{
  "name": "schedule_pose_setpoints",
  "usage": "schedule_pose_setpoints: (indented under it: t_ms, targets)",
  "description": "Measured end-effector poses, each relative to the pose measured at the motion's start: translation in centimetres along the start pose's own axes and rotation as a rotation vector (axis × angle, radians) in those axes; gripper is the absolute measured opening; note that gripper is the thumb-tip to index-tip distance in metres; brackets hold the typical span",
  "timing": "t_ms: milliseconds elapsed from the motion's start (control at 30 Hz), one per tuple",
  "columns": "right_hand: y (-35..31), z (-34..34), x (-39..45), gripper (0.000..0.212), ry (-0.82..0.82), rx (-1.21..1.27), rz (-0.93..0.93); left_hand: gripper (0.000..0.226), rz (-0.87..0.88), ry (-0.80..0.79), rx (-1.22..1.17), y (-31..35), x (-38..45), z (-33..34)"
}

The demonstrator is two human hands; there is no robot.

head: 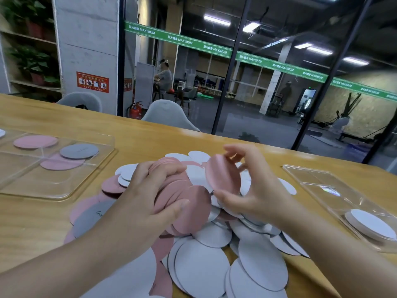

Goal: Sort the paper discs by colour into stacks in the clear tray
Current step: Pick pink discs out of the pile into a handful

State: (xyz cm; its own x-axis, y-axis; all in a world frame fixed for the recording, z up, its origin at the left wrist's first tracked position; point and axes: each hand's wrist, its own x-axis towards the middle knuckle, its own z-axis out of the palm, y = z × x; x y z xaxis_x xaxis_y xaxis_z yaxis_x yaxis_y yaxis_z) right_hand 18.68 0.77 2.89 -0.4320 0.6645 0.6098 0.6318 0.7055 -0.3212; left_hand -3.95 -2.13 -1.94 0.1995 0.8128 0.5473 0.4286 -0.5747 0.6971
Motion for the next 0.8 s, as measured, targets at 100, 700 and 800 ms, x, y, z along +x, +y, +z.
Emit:
schedule_pose_setpoints:
  t_ms: [100, 700, 800]
  targets:
    - [-0.6, 0.8, -1.2, 0.072, -0.076, -0.058, -0.082, 0.047, 0.0, 0.005, 0.005, 0.1, 0.0, 0.0]
    - [0.6, 2.4, 1.9, 0.029, -0.08, -0.029, 0.086, 0.044, -0.003, -0.003, -0.005, 0.2, -0.2, 0.0]
    - [1.4, 3.1, 4.3, 0.027, -0.169, -0.135, 0.313, 0.043, -0.014, -0.005, 0.0, 0.3, -0.3, 0.0]
